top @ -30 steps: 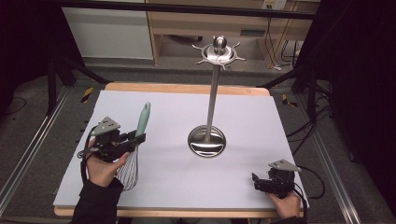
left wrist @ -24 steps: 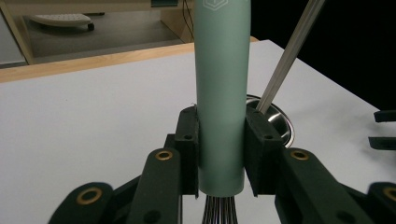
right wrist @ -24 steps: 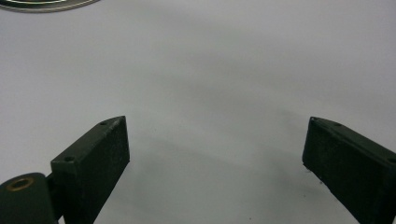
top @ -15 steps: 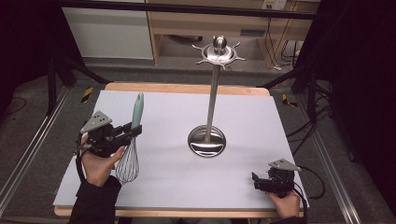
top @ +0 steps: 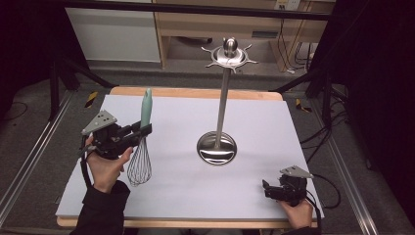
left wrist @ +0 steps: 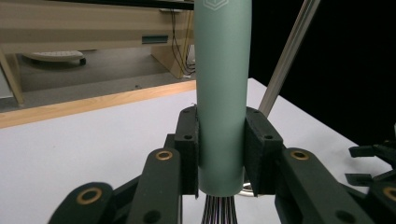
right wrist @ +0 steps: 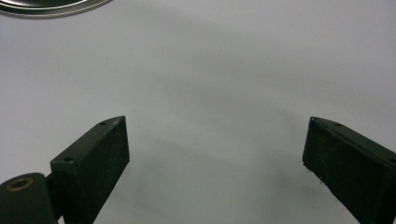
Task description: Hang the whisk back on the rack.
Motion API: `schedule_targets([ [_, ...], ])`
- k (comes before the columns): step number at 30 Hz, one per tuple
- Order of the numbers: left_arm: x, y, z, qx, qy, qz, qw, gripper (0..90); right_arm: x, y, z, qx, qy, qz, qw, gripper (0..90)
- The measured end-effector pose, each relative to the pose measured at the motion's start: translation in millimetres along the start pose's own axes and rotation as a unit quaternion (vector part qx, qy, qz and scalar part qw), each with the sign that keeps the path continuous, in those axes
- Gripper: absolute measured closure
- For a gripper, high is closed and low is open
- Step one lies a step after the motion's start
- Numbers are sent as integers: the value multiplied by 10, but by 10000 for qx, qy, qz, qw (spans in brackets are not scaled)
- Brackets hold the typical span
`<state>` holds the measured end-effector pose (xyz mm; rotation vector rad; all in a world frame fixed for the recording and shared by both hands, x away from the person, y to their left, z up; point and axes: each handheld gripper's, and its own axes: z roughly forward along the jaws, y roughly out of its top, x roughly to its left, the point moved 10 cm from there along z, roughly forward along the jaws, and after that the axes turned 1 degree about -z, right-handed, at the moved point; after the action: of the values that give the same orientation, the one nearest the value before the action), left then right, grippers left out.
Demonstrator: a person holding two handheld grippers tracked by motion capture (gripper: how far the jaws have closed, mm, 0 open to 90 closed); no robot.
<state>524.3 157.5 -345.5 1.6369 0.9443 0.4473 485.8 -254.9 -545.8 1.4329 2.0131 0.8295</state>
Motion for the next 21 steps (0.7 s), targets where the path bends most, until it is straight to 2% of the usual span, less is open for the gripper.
schedule_targets([
  [7, -124, 141, 58, -62, -97, 104, 9999, 691, 16, 22, 1, -26, 28, 30, 10000, 77],
  [12, -260, 291, 115, -122, -203, 233, 9994, 691, 15, 31, 3, -38, 29, 23, 10000, 76],
  [21, -451, 446, 218, -143, -329, 420, 9985, 691, 17, 42, 8, -40, 30, 20, 10000, 76],
])
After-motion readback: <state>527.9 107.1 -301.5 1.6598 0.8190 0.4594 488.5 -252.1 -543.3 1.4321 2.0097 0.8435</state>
